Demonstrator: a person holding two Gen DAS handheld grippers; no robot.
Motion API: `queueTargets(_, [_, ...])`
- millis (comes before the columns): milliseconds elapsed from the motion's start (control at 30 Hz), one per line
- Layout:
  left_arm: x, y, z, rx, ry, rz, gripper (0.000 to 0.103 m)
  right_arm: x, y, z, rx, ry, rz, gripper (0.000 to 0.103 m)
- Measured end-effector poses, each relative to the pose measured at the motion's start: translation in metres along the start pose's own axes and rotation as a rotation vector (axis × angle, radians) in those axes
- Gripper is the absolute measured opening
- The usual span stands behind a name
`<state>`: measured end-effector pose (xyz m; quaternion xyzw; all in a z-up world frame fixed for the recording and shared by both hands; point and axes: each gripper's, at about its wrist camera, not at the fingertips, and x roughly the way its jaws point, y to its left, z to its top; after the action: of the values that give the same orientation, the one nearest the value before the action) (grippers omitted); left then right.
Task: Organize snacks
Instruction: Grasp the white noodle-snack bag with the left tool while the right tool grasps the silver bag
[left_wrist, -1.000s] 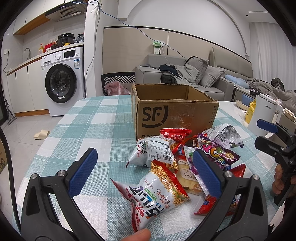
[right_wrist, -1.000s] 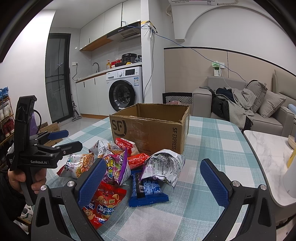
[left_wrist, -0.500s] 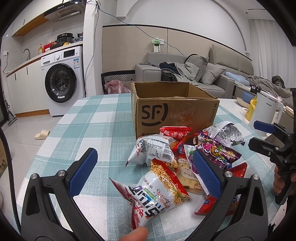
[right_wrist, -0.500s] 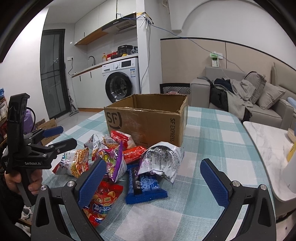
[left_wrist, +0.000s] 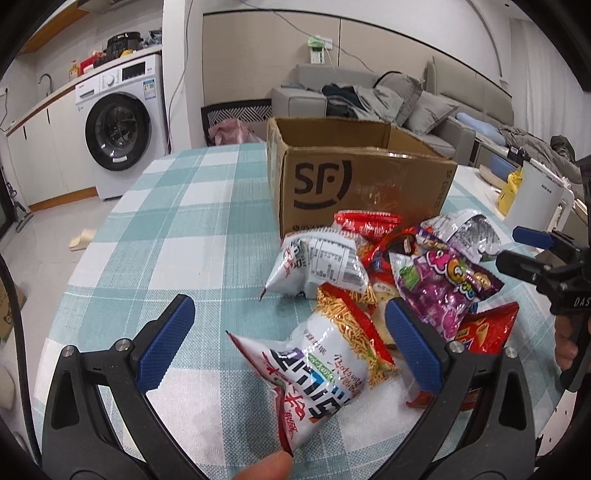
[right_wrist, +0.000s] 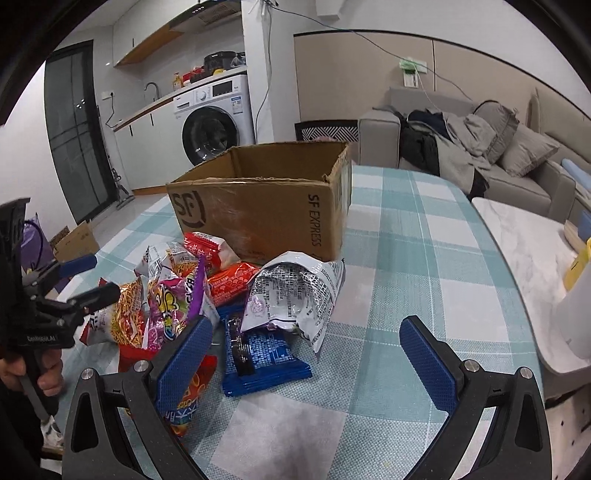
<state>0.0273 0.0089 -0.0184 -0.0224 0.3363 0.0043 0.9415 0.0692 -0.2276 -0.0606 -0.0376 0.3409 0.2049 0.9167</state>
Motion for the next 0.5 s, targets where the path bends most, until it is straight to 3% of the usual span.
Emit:
queueTargets(333, [0.024, -0.005, -0.008, 0.015, 0.116, -0.022, 0.102, 0.033, -0.007, 0.010, 0.061, 0.075, 0.002, 0.102])
queueTargets(433, [0.031, -0.003, -0.009, 0.004, 0.149, -0.063, 0.090, 0.043, -0.009, 0.013, 0.078, 0.089, 0.009, 0.102])
queueTargets(500, [0.034, 0.001, -0.008, -0.004, 0.151, -0.083, 0.088, 0.048, -0.008, 0.016, 0.086, 0.092, 0.024, 0.102])
